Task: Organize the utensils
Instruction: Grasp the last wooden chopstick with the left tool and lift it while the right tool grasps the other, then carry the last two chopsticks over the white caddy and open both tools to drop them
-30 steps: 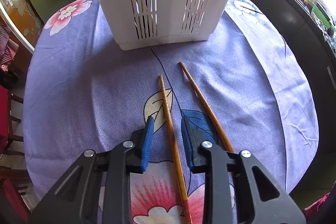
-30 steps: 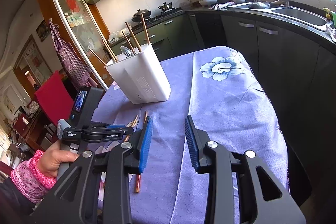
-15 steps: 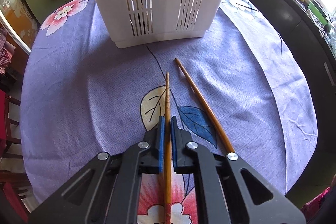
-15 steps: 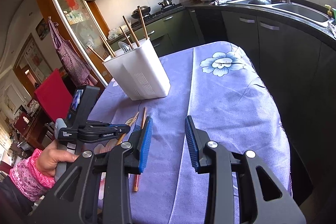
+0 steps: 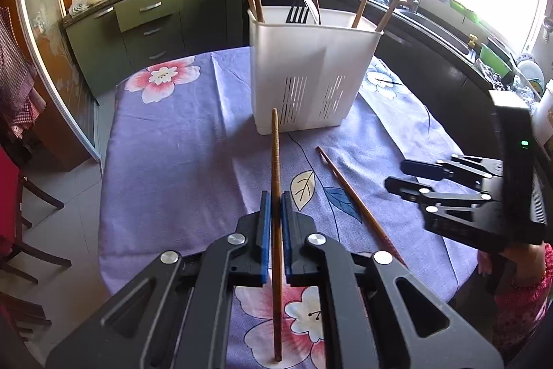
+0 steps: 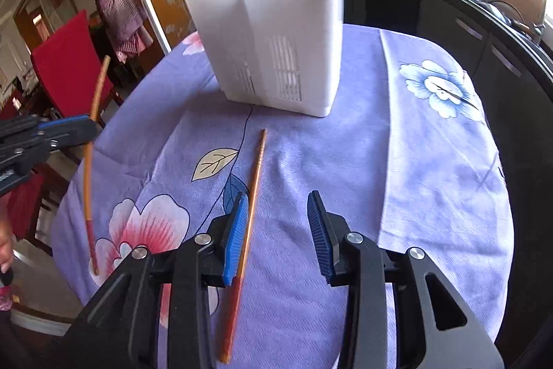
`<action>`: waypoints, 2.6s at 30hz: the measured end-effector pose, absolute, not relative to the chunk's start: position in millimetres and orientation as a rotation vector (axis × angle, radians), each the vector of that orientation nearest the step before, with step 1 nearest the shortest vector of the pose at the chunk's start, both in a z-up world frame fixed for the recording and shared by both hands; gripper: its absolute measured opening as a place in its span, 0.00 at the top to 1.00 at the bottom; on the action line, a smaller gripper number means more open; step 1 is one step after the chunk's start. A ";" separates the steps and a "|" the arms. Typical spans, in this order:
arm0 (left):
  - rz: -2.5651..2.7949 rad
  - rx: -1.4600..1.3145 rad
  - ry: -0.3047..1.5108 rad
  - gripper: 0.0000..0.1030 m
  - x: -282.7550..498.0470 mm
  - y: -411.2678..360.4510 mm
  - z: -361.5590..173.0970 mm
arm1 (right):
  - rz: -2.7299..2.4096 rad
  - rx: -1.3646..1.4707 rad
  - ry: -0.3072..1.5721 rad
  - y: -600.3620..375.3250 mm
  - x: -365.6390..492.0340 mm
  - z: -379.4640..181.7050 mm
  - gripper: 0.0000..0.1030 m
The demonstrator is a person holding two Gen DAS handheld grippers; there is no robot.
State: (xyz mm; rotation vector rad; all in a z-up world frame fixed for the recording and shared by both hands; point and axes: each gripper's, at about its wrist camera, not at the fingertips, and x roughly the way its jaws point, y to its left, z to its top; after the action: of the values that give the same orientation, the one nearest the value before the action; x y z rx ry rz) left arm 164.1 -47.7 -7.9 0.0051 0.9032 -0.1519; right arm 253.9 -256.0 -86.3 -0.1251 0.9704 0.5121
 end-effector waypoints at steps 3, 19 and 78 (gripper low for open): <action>-0.158 0.001 0.885 0.94 157.5 -39.8 -4.8 | 0.503 -0.190 1.014 -228.4 271.2 -103.1 0.67; -0.209 -0.032 0.903 0.94 158.6 -29.9 -15.9 | 0.467 -0.234 1.061 -189.7 302.2 -132.6 0.93; -0.243 0.025 0.698 0.94 126.8 -33.3 95.6 | 0.550 0.017 0.525 -313.0 174.6 99.8 0.94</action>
State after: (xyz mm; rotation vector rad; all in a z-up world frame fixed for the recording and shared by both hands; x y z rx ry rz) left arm 126.8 -33.3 95.6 0.0254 0.6975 -0.2434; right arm 174.6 -313.0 99.8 0.0169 0.5249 0.5495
